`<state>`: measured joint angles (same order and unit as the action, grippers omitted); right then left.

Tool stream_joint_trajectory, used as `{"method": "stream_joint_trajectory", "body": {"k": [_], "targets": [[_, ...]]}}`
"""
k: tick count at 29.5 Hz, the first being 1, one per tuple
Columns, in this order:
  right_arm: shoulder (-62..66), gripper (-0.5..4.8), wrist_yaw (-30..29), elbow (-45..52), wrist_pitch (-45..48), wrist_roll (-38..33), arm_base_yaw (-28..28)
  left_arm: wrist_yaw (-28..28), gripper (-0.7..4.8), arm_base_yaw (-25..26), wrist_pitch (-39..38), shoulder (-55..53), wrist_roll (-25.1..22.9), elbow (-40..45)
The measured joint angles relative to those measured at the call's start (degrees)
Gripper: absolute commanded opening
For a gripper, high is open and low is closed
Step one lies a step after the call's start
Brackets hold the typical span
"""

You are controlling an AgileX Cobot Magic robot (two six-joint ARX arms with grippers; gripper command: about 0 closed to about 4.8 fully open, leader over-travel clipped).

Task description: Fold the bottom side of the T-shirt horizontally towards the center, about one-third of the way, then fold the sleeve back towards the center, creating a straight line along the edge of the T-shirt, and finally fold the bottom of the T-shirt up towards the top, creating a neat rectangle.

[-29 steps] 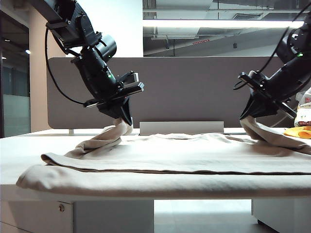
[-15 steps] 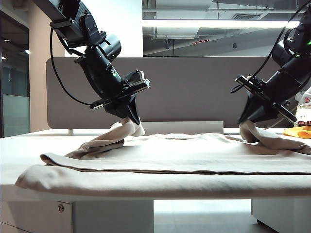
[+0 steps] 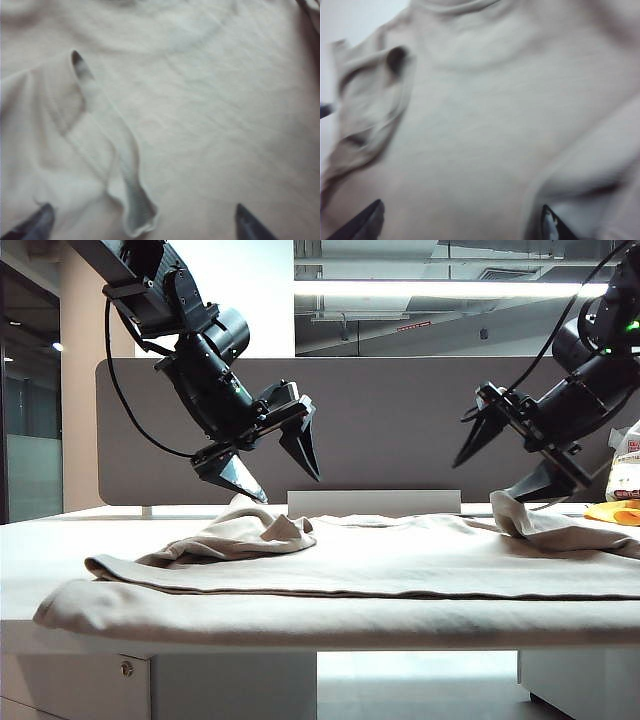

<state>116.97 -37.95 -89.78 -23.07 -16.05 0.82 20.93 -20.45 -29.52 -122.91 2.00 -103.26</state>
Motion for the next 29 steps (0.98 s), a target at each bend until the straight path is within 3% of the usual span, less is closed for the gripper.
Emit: {"method": "stream_joint_trajectory", "body": {"k": [5,10,17,23,24,25,28,29], "targets": [[-0.81,3.57,13.00,-0.15,-1.44,0.81,0.85,-0.52,4.79,0.37,-1.81,0.00,0.17,0.00],[-0.79,3.57,20.70,-0.11,-5.55,6.80,3.89,-0.55,4.79,0.13,-2.45,0.00,0.17,0.00],[-1.99,3.56,27.91,-0.07,-5.05,8.66,5.55,-3.17,4.79,0.39,-3.13,0.00,-0.72,0.00],[-6.80,3.54,29.44,-0.09,0.22,10.45,9.22,-3.13,4.79,0.17,-4.17,0.00,-0.98,0.02],[-7.54,3.50,30.23,-0.11,0.61,11.23,9.88,-3.13,4.57,0.17,-4.22,0.00,-0.98,0.02],[-8.41,3.29,31.89,-0.15,0.74,12.09,10.62,-3.15,4.23,0.20,-4.44,0.00,-1.01,0.02],[-9.79,1.65,33.68,-0.28,-0.46,12.68,11.32,-3.91,3.30,0.44,-6.40,0.02,-1.16,0.04],[-9.92,1.45,33.62,-0.33,-1.18,12.72,11.23,-3.96,3.15,0.68,-7.28,0.07,-1.36,0.04]]}}
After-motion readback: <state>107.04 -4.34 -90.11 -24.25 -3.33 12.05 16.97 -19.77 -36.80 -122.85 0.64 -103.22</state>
